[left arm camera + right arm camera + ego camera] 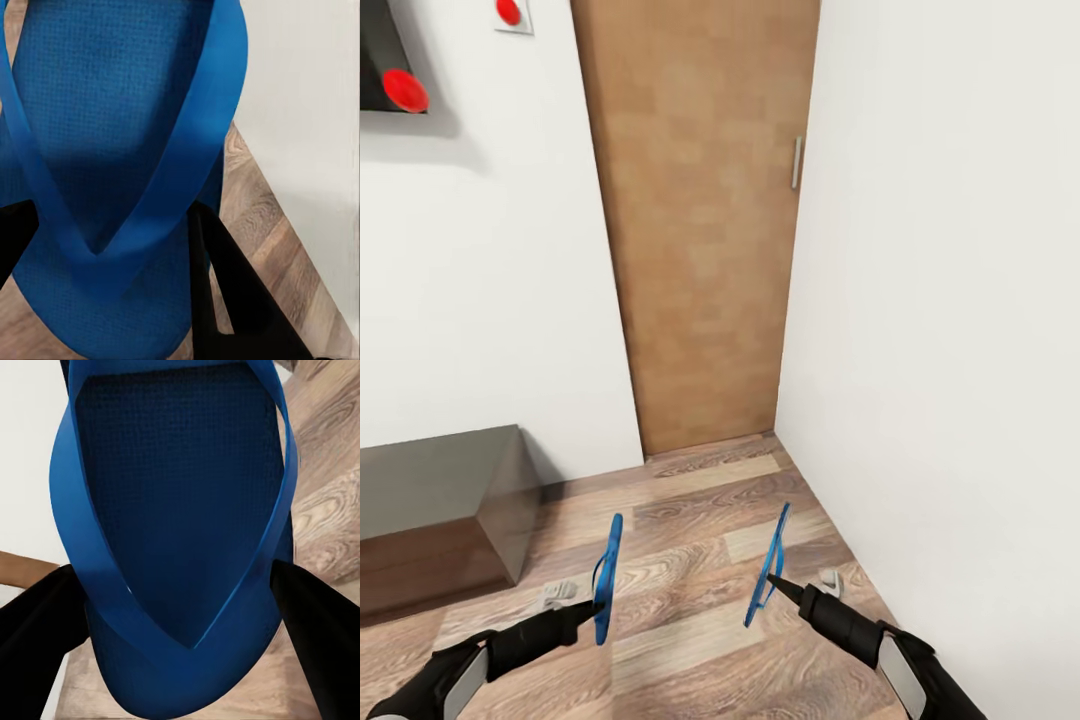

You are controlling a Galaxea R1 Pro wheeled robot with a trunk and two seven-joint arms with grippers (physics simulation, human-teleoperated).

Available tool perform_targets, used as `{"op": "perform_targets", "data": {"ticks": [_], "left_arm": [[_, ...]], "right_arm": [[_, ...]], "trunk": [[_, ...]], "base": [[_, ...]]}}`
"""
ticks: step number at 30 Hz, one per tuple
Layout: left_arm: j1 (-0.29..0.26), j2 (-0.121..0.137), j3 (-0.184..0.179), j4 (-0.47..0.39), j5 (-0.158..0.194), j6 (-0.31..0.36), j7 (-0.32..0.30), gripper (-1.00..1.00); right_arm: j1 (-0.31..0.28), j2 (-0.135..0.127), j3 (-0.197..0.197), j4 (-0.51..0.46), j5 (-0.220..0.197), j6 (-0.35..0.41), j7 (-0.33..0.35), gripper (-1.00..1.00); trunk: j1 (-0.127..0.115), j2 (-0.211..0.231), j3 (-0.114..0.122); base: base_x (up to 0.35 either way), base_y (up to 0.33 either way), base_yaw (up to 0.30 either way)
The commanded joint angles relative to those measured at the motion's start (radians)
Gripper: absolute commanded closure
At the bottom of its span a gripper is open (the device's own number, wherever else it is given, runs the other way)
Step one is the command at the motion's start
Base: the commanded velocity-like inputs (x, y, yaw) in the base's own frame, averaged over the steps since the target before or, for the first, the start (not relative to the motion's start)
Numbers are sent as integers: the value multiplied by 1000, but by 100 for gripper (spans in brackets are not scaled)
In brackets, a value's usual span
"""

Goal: In the bedroom, move the book from the bed onto either nightstand, and place the two sandals side by side next to the bed.

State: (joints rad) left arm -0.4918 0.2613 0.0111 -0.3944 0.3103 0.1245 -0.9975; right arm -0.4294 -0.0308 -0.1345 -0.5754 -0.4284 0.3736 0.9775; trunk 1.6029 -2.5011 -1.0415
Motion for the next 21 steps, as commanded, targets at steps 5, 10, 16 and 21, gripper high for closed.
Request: {"op": "perform_targets", "data": {"ticks": [5,10,16,21], "left_arm": [[0,-3,-1,36,-1,7,-27,100],[-1,-6,-3,63,-4,-6,-27,100],[0,-20,-4,165,-6,-99,-27,100],[-1,-22,-3,193,-6,-141,-27,100]], "right_arm": [[0,0,-1,65,15,-1,0,100],[0,-8,-2,259,46,-59,-1,100],[3,-25,0,371,65,-224,8,100],[4,-58,-1,403,145,-238,11,100]], "trunk": [[-2,1,22],[-18,29,40],[-41,71,59],[-60,106,74]], "base": [[0,0,225],[0,0,260],[0,0,285],[0,0,290]]}}
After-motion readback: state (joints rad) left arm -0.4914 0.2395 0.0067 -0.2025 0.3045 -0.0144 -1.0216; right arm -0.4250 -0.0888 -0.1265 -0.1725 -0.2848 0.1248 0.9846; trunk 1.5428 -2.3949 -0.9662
